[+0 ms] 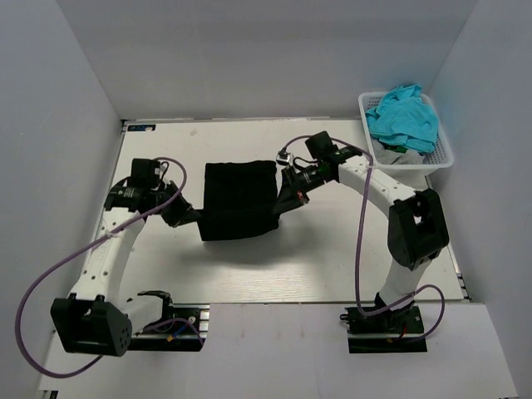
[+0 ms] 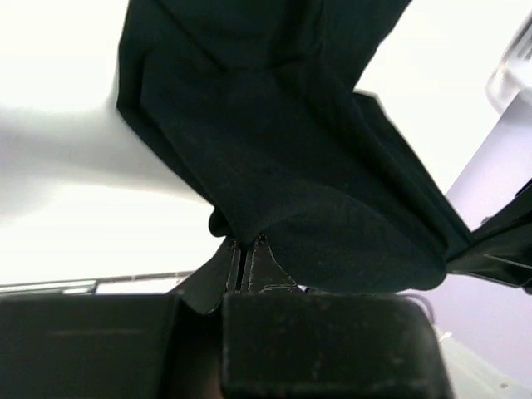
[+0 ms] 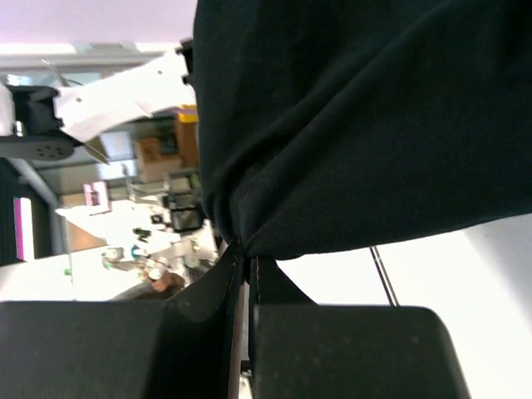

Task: Fold and stack the t-shirts
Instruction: Fold the long partially folded tshirt into a neat square

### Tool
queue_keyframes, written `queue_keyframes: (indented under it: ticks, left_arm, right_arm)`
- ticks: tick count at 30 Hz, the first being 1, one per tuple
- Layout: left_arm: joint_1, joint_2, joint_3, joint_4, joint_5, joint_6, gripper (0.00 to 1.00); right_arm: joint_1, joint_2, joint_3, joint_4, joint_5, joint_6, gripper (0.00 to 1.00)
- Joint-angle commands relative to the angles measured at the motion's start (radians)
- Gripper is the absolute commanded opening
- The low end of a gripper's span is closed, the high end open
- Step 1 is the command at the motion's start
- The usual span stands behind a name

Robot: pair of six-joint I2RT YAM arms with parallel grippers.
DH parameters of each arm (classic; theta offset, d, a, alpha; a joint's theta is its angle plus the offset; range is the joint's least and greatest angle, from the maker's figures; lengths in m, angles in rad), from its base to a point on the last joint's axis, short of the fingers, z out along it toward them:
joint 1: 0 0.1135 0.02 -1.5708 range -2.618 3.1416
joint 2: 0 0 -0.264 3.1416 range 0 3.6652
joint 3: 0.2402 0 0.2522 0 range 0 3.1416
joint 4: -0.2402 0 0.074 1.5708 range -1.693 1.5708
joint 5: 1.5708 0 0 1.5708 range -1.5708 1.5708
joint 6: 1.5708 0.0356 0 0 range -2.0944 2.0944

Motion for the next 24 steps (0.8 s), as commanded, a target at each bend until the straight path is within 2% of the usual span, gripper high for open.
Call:
queue_keyframes:
  ticks: [1,7,13,16,17,18,21,24]
  left_arm:
    - [0.01,0.037,0.071,0.126,-0.022,-0.048,0.0]
    - [0.01,0.08,0.123,0.264,-0.156,-0.094,0.0]
    - [0.01,0.201,0.22,0.328,-0.184,-0.094,0.0]
    - [0.01,0.285,0.229,0.377,-0.145,-0.083,0.0]
    - [0.01,0.307,0.229,0.4,-0.13,-0.083,0.0]
    - [0.01,0.328,0.238,0.411,-0.121,-0.083,0.0]
    - [0.01,0.41,0.27,0.445,-0.136,-0.083,0.0]
    - [0.01,0.485,0.312,0.5,-0.159,-0.083,0.0]
  right_arm:
    - [-0.031,0.039,0.088,0.027,-0.123,0.012,0.0]
    - [-0.063,0.082,0.072,0.131,-0.205,0.088,0.0]
    - [-0.114,0.129,0.091,0.23,-0.197,0.196,0.0]
    - [-0.135,0.149,0.082,0.337,-0.199,0.287,0.0]
    - [-0.137,0.154,0.069,0.445,-0.199,0.314,0.0]
    - [-0.144,0.175,0.057,0.482,-0.208,0.402,0.0]
    - [-0.157,0.215,0.051,0.677,-0.215,0.543,0.0]
    - [-0.173,0.289,0.104,0.76,-0.231,0.598,0.0]
